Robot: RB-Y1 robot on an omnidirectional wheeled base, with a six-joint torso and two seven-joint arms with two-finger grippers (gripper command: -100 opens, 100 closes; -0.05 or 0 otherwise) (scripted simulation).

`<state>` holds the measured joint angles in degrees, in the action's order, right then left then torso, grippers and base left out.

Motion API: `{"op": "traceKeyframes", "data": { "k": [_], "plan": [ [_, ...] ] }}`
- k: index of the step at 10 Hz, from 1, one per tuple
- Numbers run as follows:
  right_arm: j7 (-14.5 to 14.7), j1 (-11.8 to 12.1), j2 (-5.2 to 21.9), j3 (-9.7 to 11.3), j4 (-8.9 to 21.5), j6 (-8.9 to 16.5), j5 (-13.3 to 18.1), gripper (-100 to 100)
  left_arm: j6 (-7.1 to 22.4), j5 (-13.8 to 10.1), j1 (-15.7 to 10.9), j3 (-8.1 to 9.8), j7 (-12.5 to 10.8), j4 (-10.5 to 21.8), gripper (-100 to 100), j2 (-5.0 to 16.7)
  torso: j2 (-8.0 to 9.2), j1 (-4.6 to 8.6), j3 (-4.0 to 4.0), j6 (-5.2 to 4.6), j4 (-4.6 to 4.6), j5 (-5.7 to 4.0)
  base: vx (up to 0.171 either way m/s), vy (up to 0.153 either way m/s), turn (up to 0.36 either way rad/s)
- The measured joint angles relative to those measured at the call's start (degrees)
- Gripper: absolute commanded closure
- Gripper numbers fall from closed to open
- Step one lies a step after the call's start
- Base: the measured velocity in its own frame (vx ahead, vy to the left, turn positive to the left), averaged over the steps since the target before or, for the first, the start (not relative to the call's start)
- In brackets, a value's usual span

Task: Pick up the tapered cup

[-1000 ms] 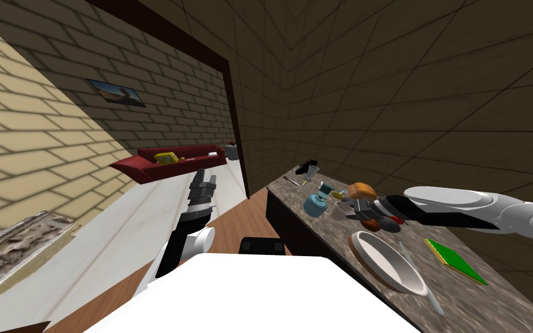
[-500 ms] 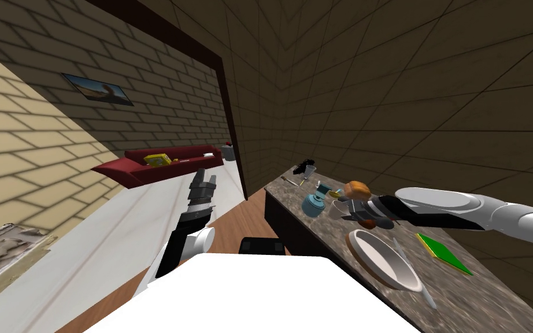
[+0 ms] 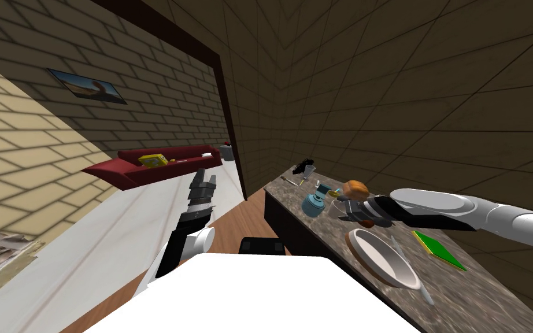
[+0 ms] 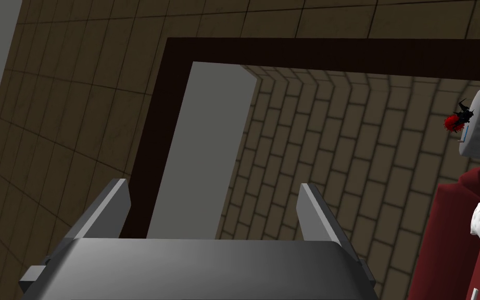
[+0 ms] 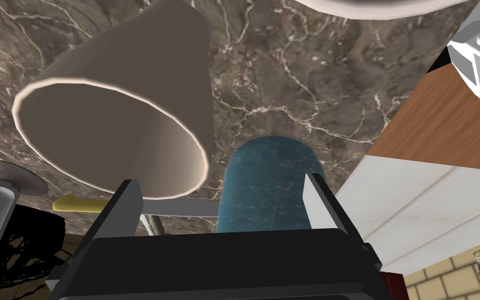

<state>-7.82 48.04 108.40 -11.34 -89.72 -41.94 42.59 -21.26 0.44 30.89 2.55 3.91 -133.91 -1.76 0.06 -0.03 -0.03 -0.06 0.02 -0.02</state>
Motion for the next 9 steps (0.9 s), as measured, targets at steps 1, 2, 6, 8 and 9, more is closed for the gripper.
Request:
{"op": "traceKeyframes", "data": {
  "k": [1,2,6,8,9],
  "plan": [
    [-0.1,0.0,0.1,0.1,-0.2,0.2,0.0,-100,0.0,0.0,0.0,0.0,0.0,0.0,0,0.0,0.01,0.02,0.0,0.0,0.0,0.0,0.006,0.007,-0.022],
    [-0.2,-0.1,0.1,0.0,-0.2,0.2,0.1,-100,0.0,0.0,0.0,0.0,0.0,0.0,0,0.0,0.0,0.0,0.0,-0.01,0.0,0.0,0.007,0.008,-0.024],
    [-0.3,-0.1,0.1,-0.1,-0.3,0.1,0.2,-100,0.0,0.0,0.0,0.0,0.0,0.0,0,0.0,0.0,0.0,0.0,0.0,0.0,0.0,0.001,0.002,-0.005],
    [-0.3,-0.1,0.1,0.0,-0.3,0.1,0.2,-100,0.0,0.0,0.0,0.0,0.0,0.0,0,0.0,0.01,0.02,0.0,0.0,0.0,0.0,0.005,0.005,-0.016],
    [0.6,0.0,2.2,2.1,-1.3,2.1,-2.3,-100,0.0,0.0,0.0,0.0,0.0,0.0,0,0.0,-0.03,-0.03,0.02,0.01,-0.01,0.01,0.009,0.011,-0.032]
  ]
}}
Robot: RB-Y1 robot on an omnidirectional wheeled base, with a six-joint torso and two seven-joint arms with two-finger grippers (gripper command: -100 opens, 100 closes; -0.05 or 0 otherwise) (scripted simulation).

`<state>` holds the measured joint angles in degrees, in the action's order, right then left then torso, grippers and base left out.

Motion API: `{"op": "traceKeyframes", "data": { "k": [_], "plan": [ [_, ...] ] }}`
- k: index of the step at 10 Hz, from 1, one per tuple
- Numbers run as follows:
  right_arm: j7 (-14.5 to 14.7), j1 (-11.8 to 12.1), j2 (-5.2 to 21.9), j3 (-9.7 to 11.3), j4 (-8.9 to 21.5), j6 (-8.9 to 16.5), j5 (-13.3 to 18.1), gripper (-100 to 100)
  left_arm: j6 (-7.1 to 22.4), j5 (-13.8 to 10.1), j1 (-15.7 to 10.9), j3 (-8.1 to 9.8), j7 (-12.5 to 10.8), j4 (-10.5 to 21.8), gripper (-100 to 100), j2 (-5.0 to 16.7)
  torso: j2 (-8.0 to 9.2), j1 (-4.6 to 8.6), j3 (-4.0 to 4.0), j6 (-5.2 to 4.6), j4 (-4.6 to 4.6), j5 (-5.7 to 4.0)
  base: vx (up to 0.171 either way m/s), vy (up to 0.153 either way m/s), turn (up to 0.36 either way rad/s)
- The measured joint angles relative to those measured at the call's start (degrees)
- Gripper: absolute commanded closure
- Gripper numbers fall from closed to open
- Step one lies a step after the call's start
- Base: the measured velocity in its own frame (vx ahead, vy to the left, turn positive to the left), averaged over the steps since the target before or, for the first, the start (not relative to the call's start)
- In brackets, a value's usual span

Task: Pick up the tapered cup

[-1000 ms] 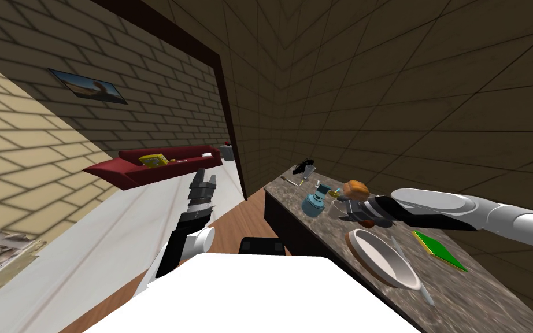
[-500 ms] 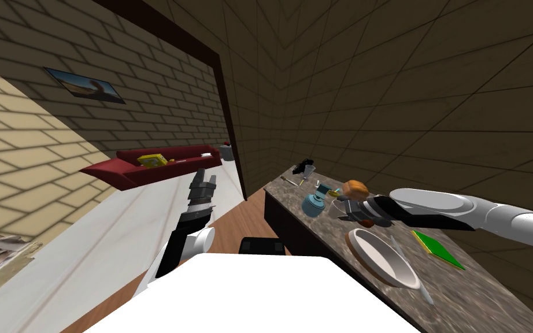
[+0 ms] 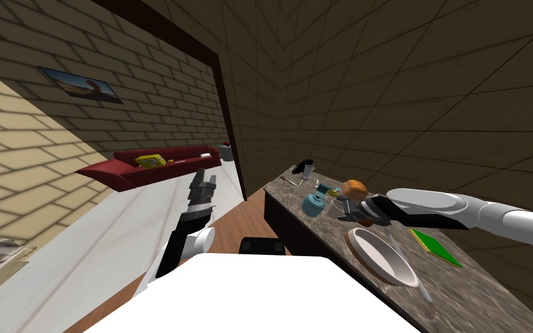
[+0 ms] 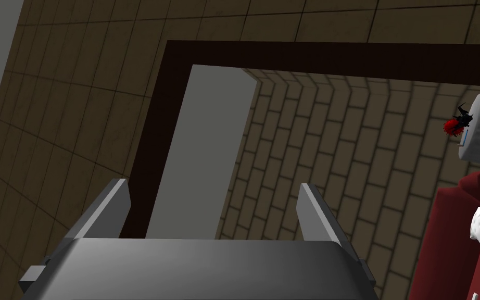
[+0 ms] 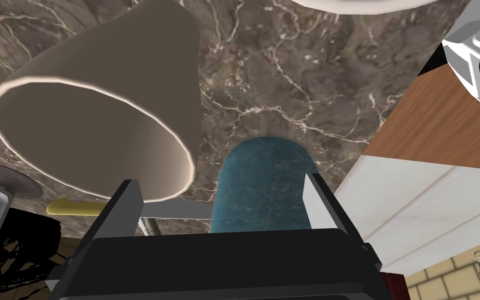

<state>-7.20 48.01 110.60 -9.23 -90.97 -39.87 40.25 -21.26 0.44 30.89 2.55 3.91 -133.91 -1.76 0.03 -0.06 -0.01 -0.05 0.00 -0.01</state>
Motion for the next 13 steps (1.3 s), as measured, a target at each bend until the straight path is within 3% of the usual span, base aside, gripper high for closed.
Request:
{"op": "traceKeyframes", "data": {
  "k": [1,2,5,6,7,13],
  "plan": [
    [-0.4,0.4,-0.2,-0.5,-0.9,0.8,0.0,-100,0.0,0.0,0.0,0.0,0.0,0.0,0,0.0,0.01,0.0,-0.01,-0.01,0.01,0.0,0.004,0.004,-0.013],
    [-2.1,0.0,-1.5,-1.4,-1.6,0.4,2.2,-100,0.0,0.0,0.0,0.0,0.0,0.0,0,0.0,0.03,0.03,-0.02,-0.01,0.01,-0.01,-0.003,-0.004,0.011],
    [-4.1,0.1,-1.2,-1.2,-3.7,1.9,5.1,-100,0.0,0.0,0.0,0.0,0.0,0.0,0,0.0,0.02,-0.02,0.01,0.02,-0.04,-0.08,0.008,0.009,-0.027],
    [-6.6,-0.3,-2.2,-1.9,-5.4,2.3,8.4,-100,0.0,0.0,0.0,0.0,0.0,0.0,0,0.0,0.0,-0.09,0.05,0.07,-0.09,-0.16,0.008,0.009,-0.027],
    [-7.9,-0.2,-2.3,-2.2,-6.1,2.5,9.4,-100,0.0,0.0,0.0,0.0,0.0,0.0,0,0.0,-0.02,-0.09,0.08,0.08,-0.13,-0.19,0.0,0.0,0.0],
    [-6.8,-0.1,-1.4,-1.3,-6.0,3.0,7.6,-100,0.0,0.0,0.0,0.0,0.0,0.0,0,0.0,-0.01,-0.01,0.08,0.08,-0.14,-0.23,-0.001,-0.001,0.003]
  ]
}}
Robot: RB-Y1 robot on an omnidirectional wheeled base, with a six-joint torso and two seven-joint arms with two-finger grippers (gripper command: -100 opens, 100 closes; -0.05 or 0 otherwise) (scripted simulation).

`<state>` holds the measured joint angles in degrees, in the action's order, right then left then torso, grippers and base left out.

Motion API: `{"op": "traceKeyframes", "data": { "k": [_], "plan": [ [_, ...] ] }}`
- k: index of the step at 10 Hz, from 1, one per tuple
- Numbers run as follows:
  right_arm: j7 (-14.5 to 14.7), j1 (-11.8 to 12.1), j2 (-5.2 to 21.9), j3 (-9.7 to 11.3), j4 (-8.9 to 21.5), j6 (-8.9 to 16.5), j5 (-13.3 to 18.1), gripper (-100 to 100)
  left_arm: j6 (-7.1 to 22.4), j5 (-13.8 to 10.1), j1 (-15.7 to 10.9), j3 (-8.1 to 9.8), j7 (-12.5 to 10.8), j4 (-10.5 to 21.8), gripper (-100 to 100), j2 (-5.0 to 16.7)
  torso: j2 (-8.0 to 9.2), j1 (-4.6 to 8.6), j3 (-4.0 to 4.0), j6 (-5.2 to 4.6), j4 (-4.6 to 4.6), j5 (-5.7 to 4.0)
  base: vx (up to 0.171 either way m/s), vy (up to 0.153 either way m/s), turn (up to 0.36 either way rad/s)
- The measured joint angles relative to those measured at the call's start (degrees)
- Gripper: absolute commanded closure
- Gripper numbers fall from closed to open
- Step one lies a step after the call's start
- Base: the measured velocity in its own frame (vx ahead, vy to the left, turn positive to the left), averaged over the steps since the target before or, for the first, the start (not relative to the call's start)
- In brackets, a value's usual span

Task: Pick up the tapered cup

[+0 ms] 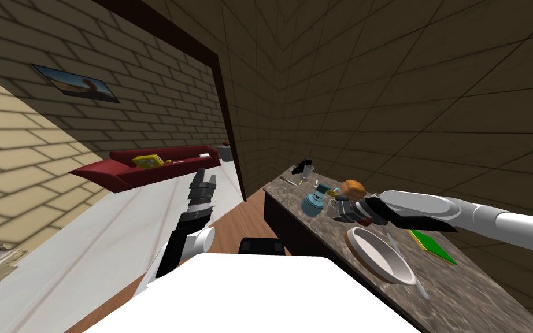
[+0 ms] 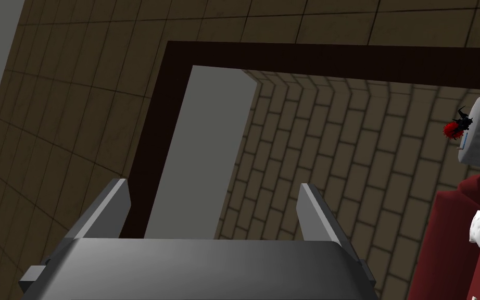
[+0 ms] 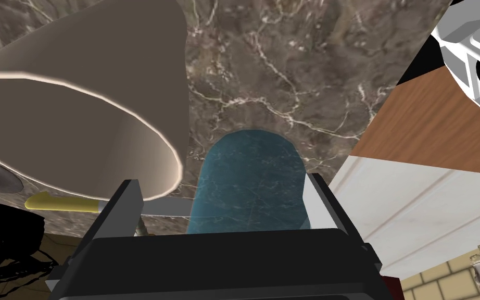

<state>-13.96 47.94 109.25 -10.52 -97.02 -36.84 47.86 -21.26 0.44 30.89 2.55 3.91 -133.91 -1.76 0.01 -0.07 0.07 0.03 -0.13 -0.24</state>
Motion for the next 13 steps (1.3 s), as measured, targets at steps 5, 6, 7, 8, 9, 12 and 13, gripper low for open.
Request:
{"op": "traceKeyframes", "data": {
  "k": [5,6,7,8,9,12,13],
  "plan": [
    [0.2,0.2,-1.5,2.0,2.1,1.3,-1.2,-100,0.0,0.0,0.0,-0.01,0.0,0.0,0,0.0,-0.02,0.18,0.09,0.26,-0.13,-0.28,-0.05,-0.002,0.198],
    [0.6,0.3,-2.1,3.1,2.8,2.4,-1.8,-100,0.0,0.0,0.0,0.0,0.0,0.0,0,0.0,-0.25,0.27,0.23,0.18,-0.2,-0.38,0.027,0.028,0.084],
    [-0.2,1.4,-3.4,2.0,3.2,2.3,-0.4,-100,0.0,0.0,0.0,0.0,0.0,0.0,0,0.0,-0.5,0.23,0.38,0.21,-0.27,-0.37,0.032,0.043,0.123],
    [-0.1,0.4,-3.3,3.9,3.7,2.7,-1.4,-100,0.0,0.0,0.0,0.0,0.0,0.0,0,0.0,-0.62,0.17,0.46,0.23,-0.31,-0.35,0.016,0.021,0.06],
    [0.0,0.6,-3.5,3.9,3.9,2.9,-1.4,-100,0.0,0.0,0.0,0.0,0.0,0.0,0,0.0,-0.61,0.22,0.45,0.21,-0.3,-0.35,0.0,0.0,0.0],
    [-0.1,0.4,-3.5,3.5,4.2,3.1,-1.4,100,0.0,0.0,0.0,0.0,0.0,0.0,0,0.0,-0.49,0.26,0.44,0.18,-0.4,-0.57,0.003,-0.004,0.001],
    [-0.1,0.4,-3.5,3.6,4.2,3.1,-1.4,100,0.0,0.0,0.0,0.0,0.0,0.0,0,0.0,-0.51,0.35,0.46,0.2,-0.4,-0.59,0.0,0.0,0.0]
  ]
}}
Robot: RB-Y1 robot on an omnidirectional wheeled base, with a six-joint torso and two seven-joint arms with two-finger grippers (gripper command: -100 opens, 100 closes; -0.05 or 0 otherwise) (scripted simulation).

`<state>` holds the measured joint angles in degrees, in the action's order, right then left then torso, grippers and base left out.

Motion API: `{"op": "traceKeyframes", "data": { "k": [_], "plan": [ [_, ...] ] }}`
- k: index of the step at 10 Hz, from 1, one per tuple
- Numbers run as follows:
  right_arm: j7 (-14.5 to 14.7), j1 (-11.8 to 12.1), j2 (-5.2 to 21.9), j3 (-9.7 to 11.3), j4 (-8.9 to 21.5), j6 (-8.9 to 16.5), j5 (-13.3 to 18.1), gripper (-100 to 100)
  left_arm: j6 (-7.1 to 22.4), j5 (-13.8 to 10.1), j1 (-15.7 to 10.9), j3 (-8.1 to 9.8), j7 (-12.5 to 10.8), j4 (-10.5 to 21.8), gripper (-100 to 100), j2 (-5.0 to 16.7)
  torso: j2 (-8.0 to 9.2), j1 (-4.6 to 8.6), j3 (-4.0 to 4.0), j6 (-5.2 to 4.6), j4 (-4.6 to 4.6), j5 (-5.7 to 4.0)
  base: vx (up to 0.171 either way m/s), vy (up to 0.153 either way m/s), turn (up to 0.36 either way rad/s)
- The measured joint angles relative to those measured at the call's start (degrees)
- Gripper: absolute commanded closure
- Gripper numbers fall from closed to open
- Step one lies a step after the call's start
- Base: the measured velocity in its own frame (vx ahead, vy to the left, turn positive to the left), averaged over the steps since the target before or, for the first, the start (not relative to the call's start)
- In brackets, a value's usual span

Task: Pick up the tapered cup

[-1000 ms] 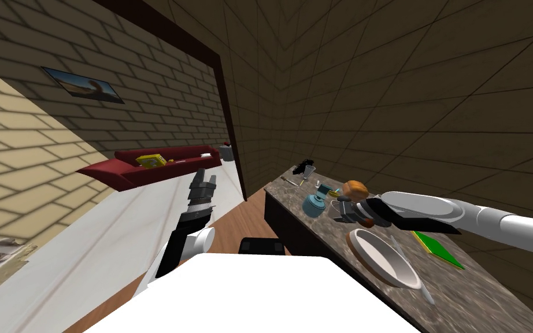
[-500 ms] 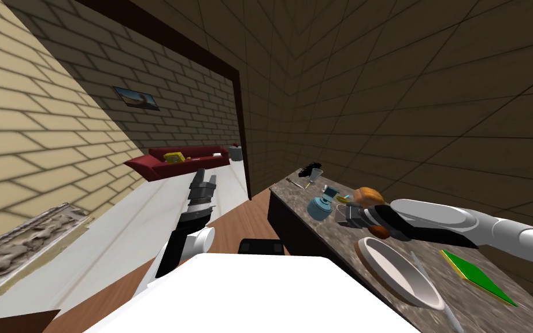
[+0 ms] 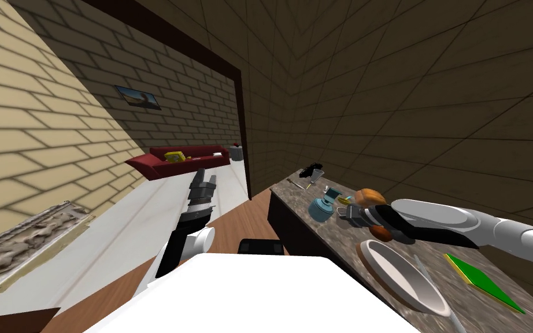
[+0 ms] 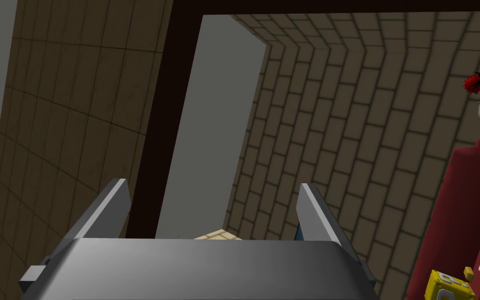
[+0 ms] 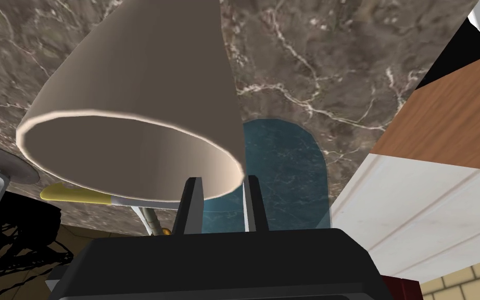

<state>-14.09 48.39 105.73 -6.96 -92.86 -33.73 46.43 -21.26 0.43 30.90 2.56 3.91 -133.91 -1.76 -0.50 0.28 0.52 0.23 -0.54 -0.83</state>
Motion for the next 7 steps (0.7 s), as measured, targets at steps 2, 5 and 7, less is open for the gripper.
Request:
{"op": "traceKeyframes", "data": {
  "k": [2,5,7],
  "plan": [
    [0.0,0.0,0.0,0.0,0.0,0.0,0.0,0,0.0,0.0,0.0,0.0,0.0,0.0,0,0.0,-0.01,0.03,0.01,0.02,-0.01,0.0,0.0,0.0,0.0],
    [-0.3,1.0,0.3,-2.2,-0.9,-1.1,1.0,100,0.0,0.0,0.0,0.01,0.0,0.0,0,0.0,0.13,0.13,-0.07,-0.13,0.02,0.02,-0.017,-0.026,-0.21],
    [1.1,-0.9,2.5,-0.3,-2.1,-1.4,-0.5,100,0.0,0.0,0.0,0.0,0.0,0.0,0,0.0,0.03,0.02,-0.01,0.04,-0.01,0.01,0.011,-0.002,-0.042]
  ]
}}
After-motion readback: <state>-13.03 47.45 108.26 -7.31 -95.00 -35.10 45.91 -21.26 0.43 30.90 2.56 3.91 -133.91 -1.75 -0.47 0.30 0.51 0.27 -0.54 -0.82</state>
